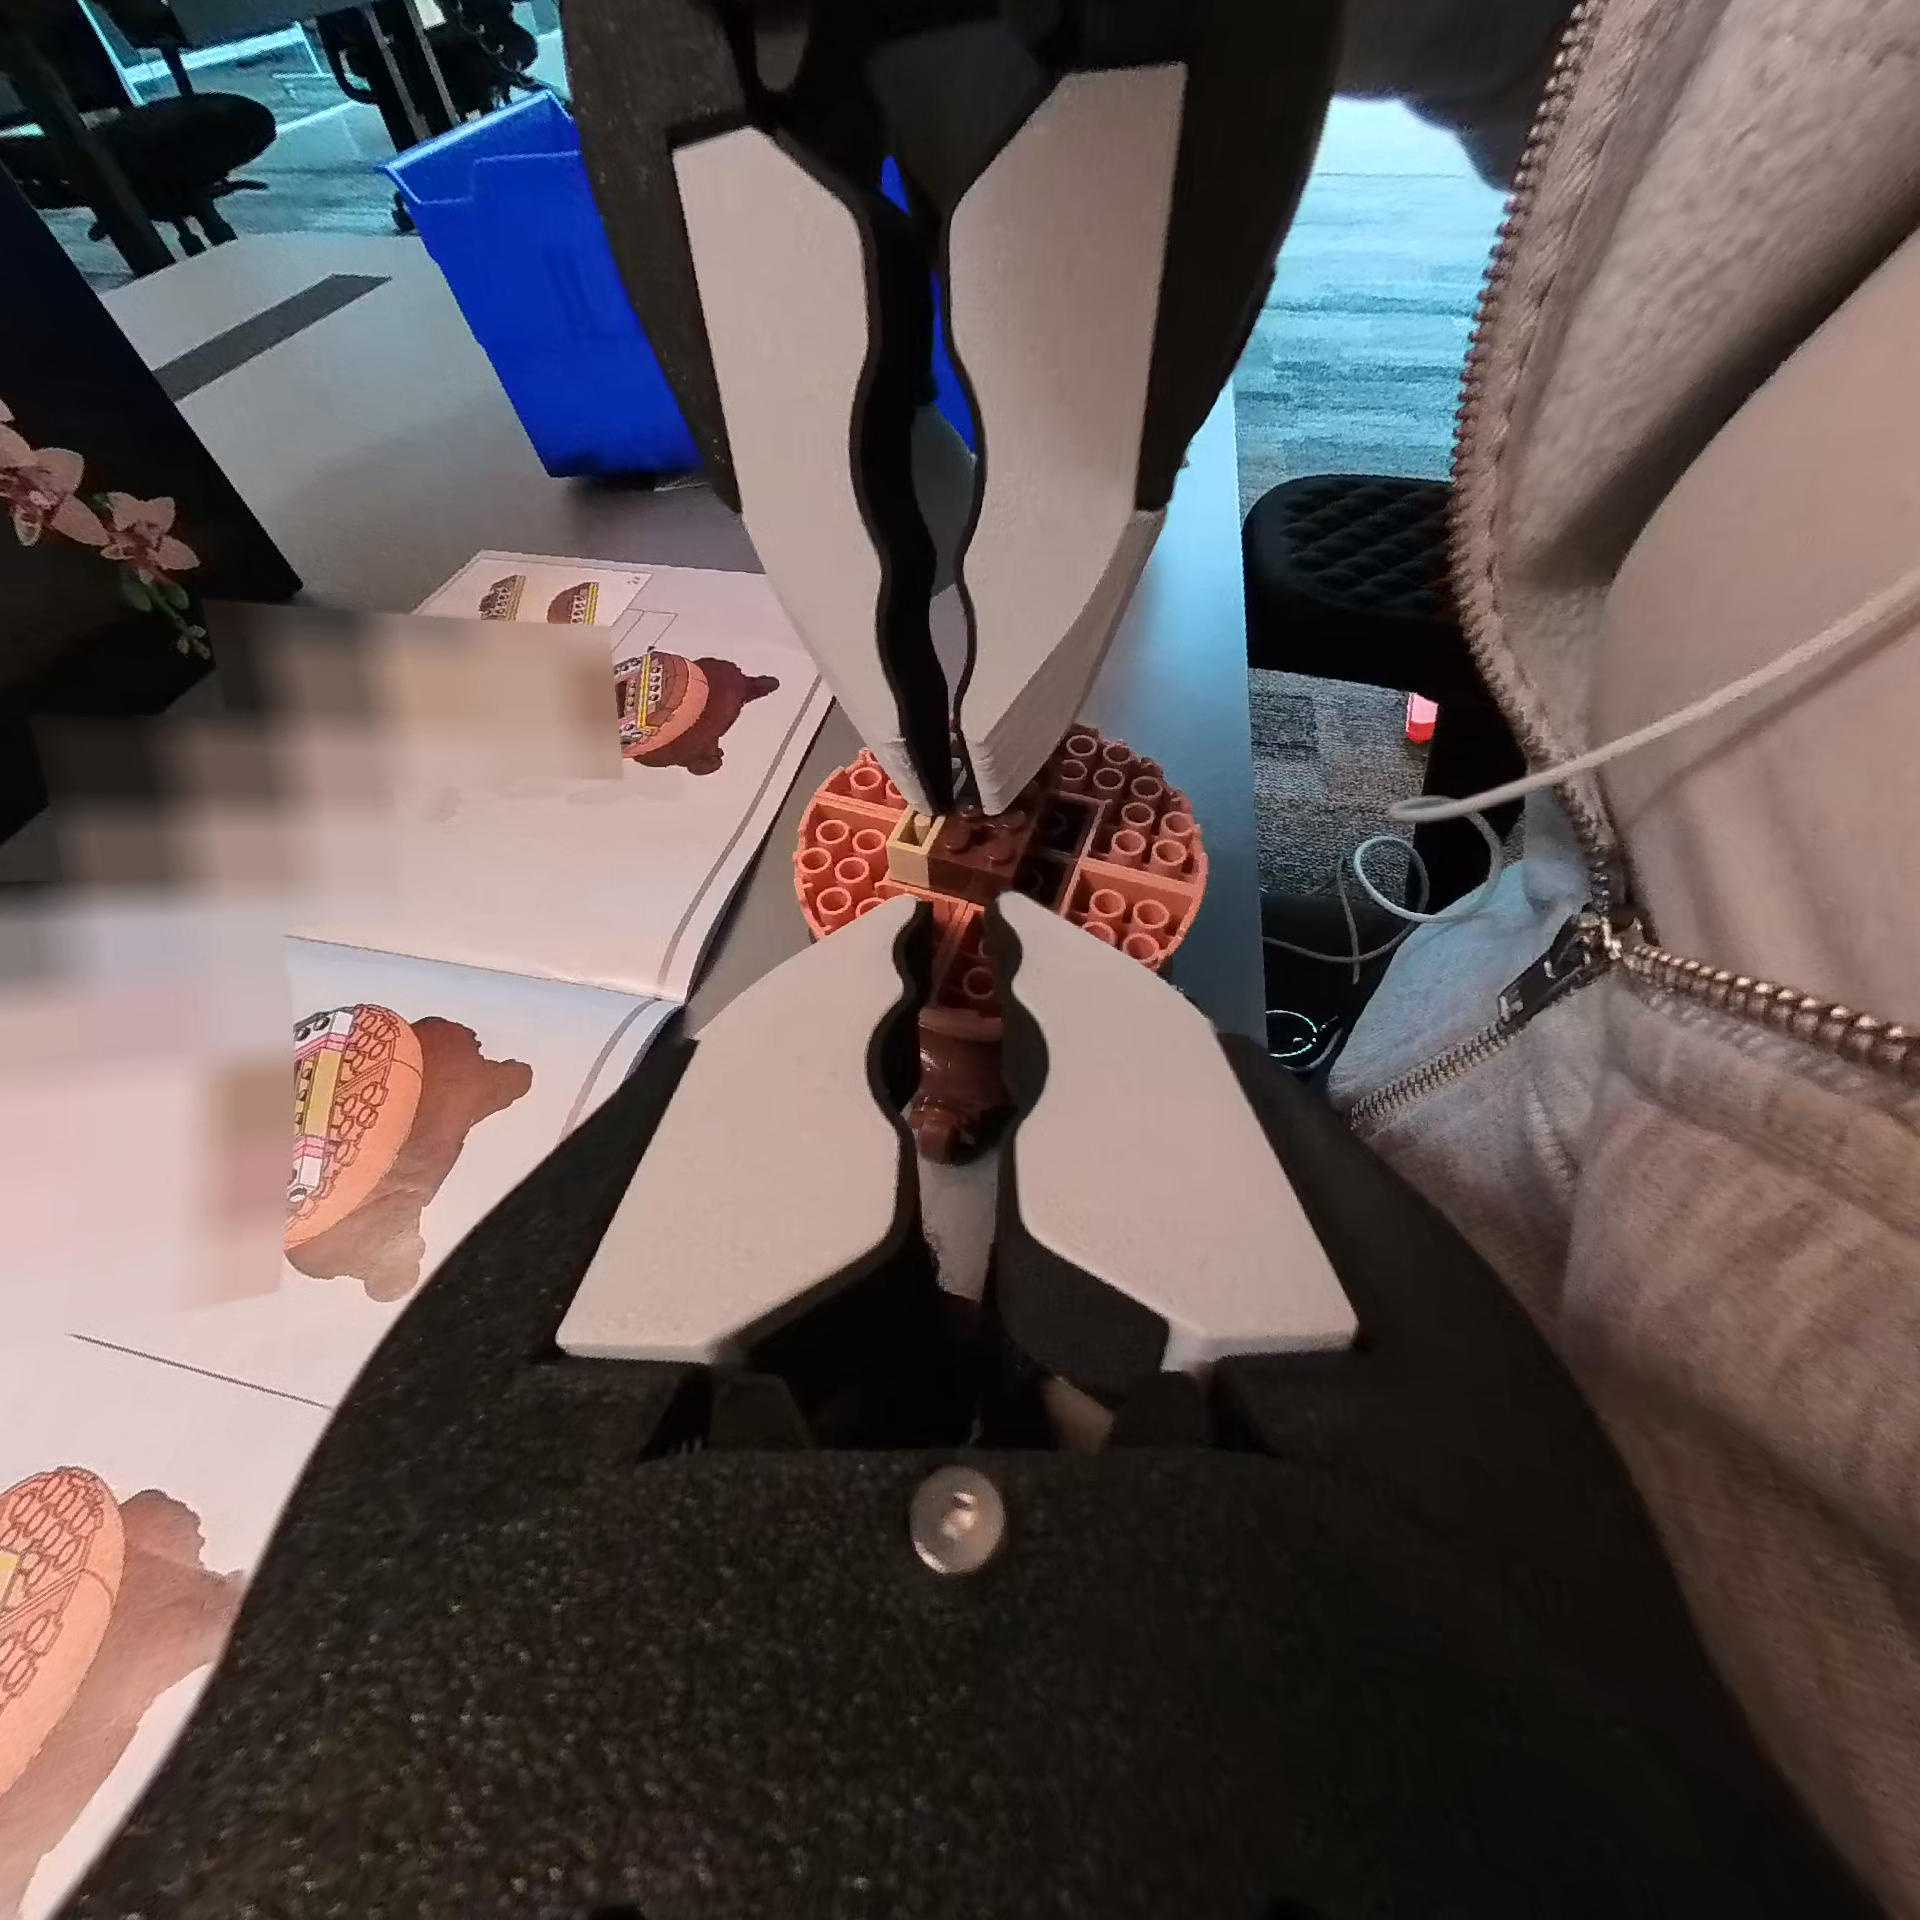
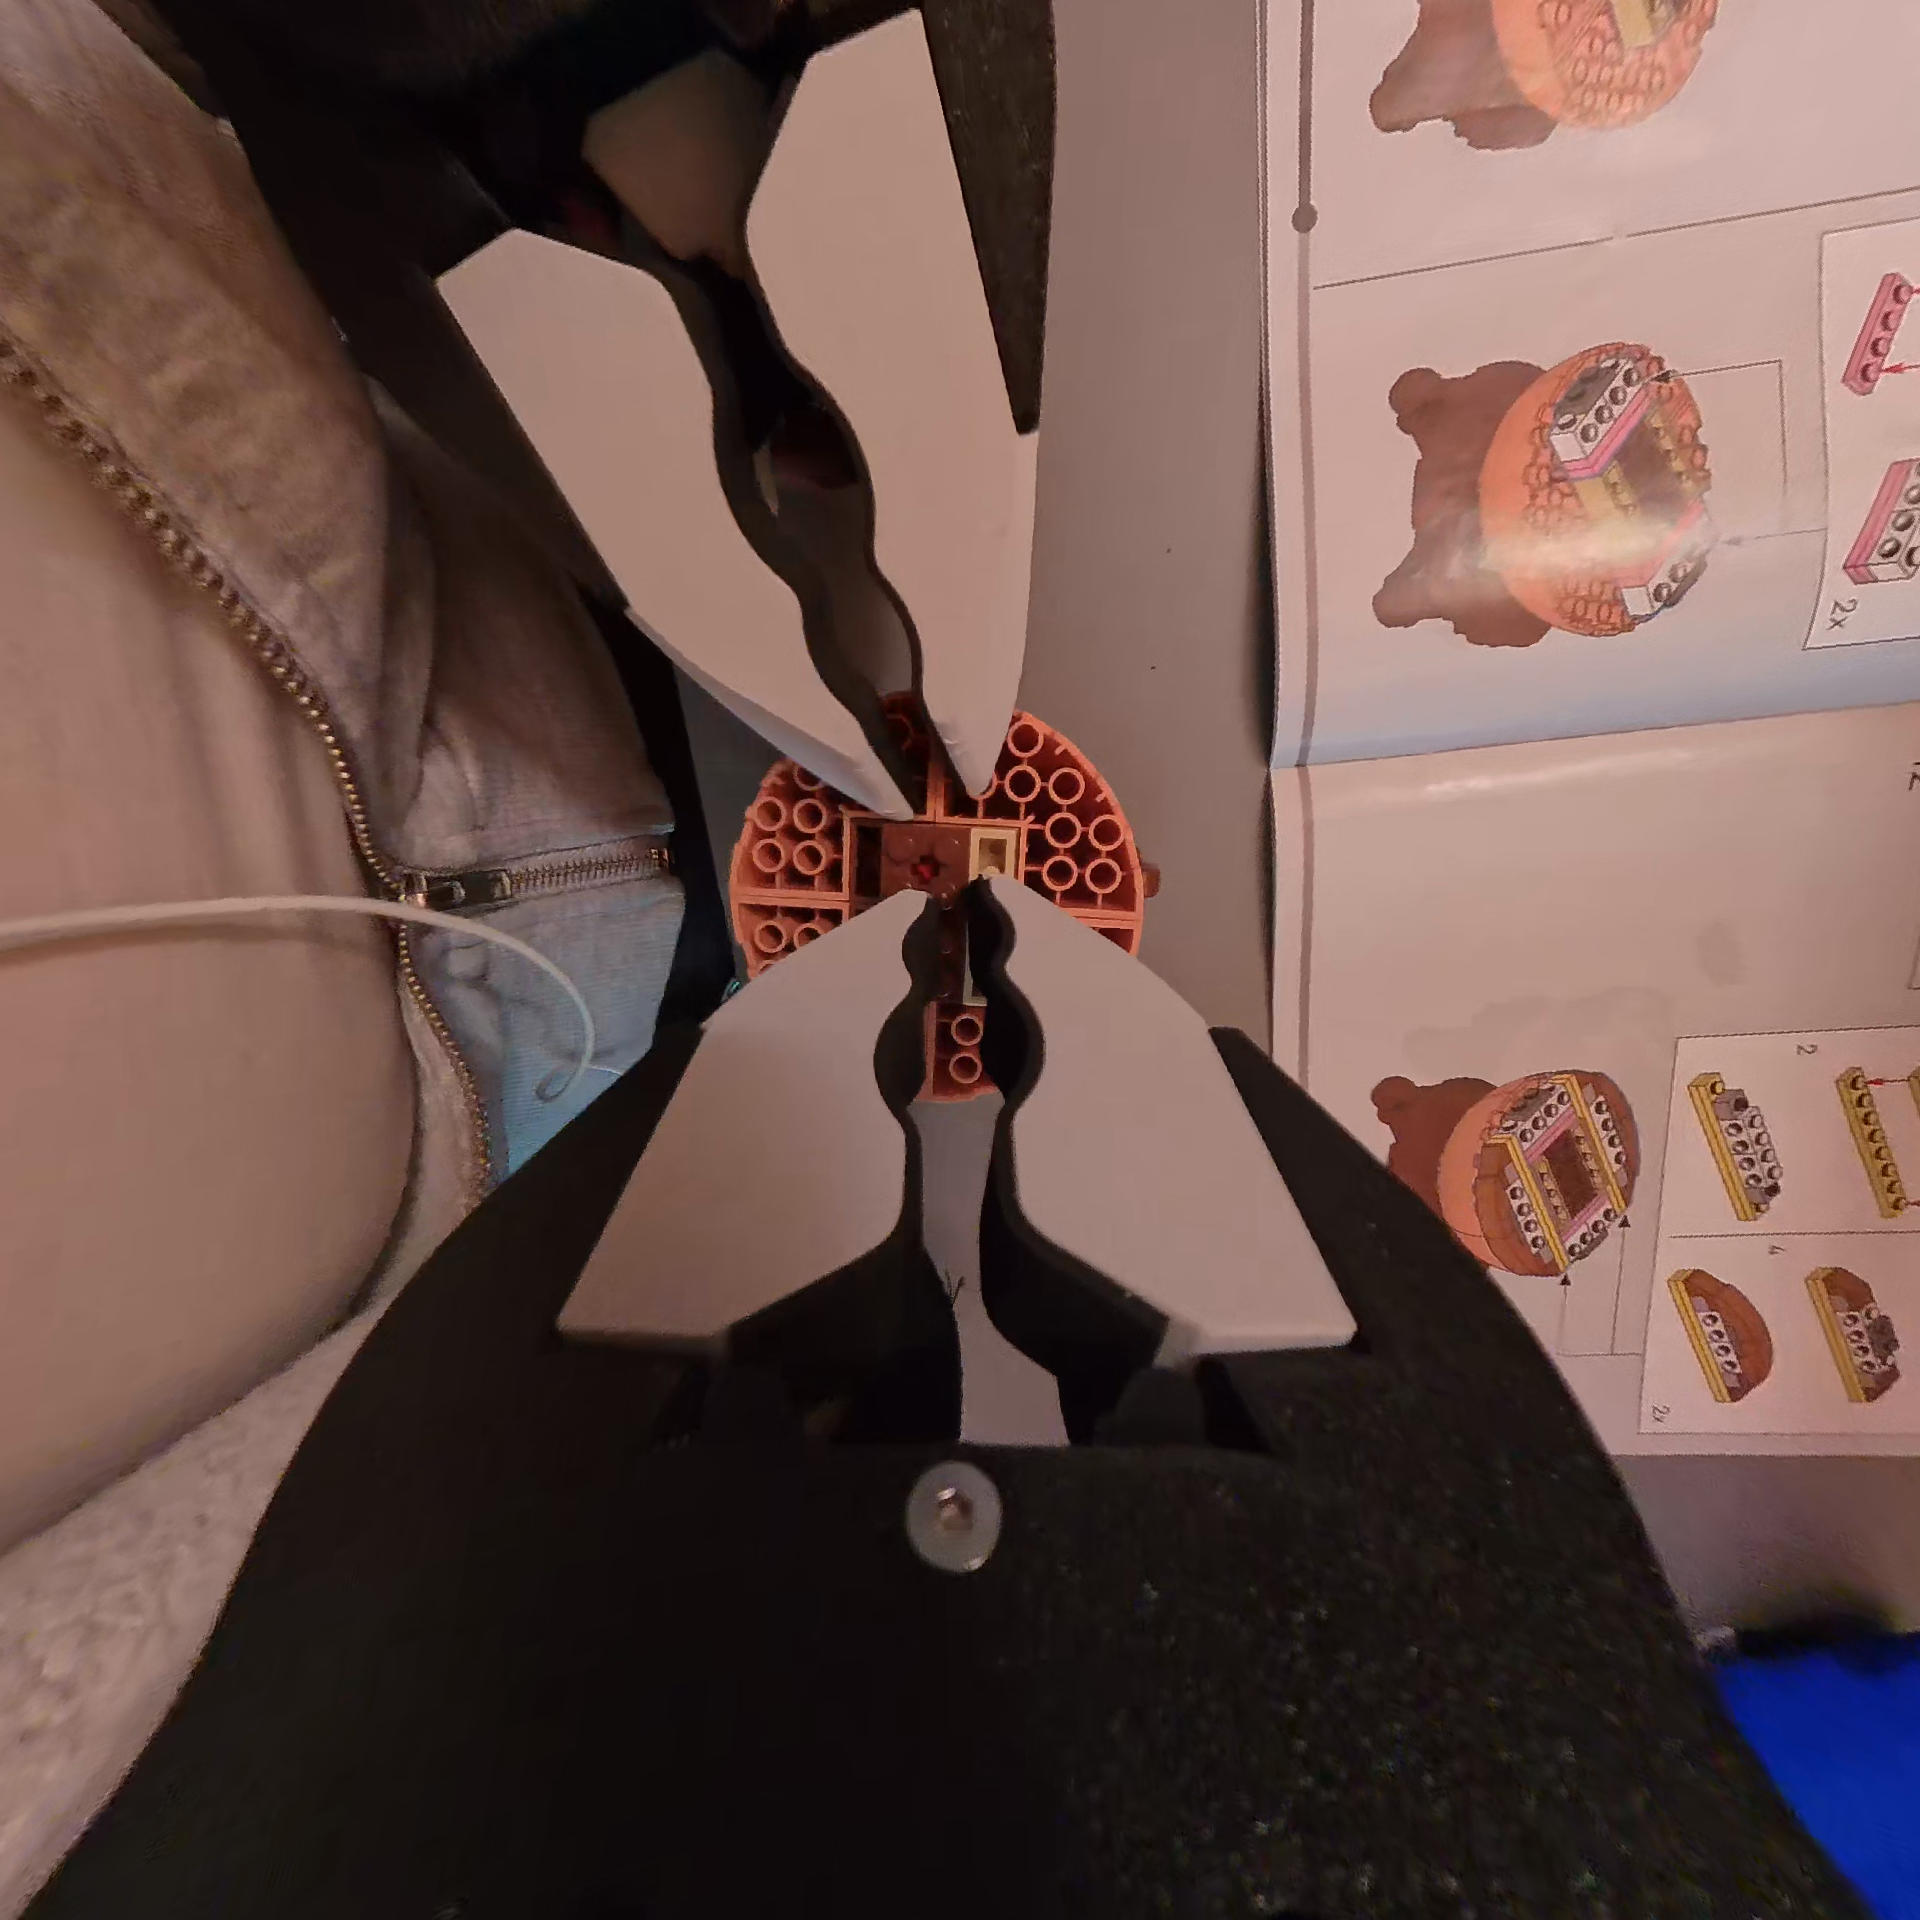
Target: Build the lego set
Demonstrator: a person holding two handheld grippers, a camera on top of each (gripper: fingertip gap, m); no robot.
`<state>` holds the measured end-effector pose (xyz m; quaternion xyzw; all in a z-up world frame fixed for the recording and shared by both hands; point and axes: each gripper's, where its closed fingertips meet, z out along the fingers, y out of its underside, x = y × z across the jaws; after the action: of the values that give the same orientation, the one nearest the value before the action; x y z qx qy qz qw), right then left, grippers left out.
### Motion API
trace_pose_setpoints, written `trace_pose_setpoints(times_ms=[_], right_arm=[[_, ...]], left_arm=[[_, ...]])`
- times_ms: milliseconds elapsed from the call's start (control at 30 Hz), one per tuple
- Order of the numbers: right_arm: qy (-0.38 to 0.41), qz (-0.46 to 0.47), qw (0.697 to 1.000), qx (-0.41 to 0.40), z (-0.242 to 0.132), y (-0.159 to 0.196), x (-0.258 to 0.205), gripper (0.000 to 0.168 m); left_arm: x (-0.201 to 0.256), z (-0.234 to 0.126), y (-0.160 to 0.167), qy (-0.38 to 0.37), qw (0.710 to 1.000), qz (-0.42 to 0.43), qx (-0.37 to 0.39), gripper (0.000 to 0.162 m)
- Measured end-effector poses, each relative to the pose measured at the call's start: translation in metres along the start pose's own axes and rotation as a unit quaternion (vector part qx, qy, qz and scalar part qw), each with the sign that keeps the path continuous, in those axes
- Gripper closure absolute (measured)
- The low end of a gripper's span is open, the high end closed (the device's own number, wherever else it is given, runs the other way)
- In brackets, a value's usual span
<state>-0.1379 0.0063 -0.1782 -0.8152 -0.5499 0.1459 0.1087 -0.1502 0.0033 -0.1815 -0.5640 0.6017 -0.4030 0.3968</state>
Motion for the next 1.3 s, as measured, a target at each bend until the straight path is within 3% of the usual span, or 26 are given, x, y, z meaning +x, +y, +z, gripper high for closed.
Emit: trace_pose_setpoints(times_ms=[867, 900, 967, 1033, 1133, 1300], right_arm=[[0.005, -0.029, 1.0, 0.0, 0.0, 0.0, 0.002, 0.163], [-0.002, -0.026, 1.0, 0.003, -0.001, 0.0, 0.001, 0.162], [-0.037, -0.001, 0.999, 0.036, -0.007, -0.008, -0.006, 0.14], [-0.026, -0.001, 0.998, 0.063, -0.013, -0.011, -0.004, 0.137], [0.021, -0.015, 0.999, 0.04, -0.006, 0.002, 0.0, 0.132], [0.034, -0.019, 0.999, 0.039, 0.005, 0.009, 0.0, 0.144]], left_arm=[[-0.001, 0.0, 0.0, -0.007, 1.0, 0.001, 0.005, 0.156], [-0.001, 0.0, 0.0, -0.007, 1.0, 0.003, 0.005, 0.156], [-0.001, 0.0, -0.001, -0.008, 1.0, 0.004, 0.003, 0.156], [-0.001, 0.0, -0.001, -0.012, 1.0, 0.006, 0.001, 0.156], [-0.001, 0.0, -0.001, -0.016, 1.0, 0.005, 0.001, 0.156], [-0.001, 0.0, -0.001, -0.022, 1.0, 0.004, -0.002, 0.156]])
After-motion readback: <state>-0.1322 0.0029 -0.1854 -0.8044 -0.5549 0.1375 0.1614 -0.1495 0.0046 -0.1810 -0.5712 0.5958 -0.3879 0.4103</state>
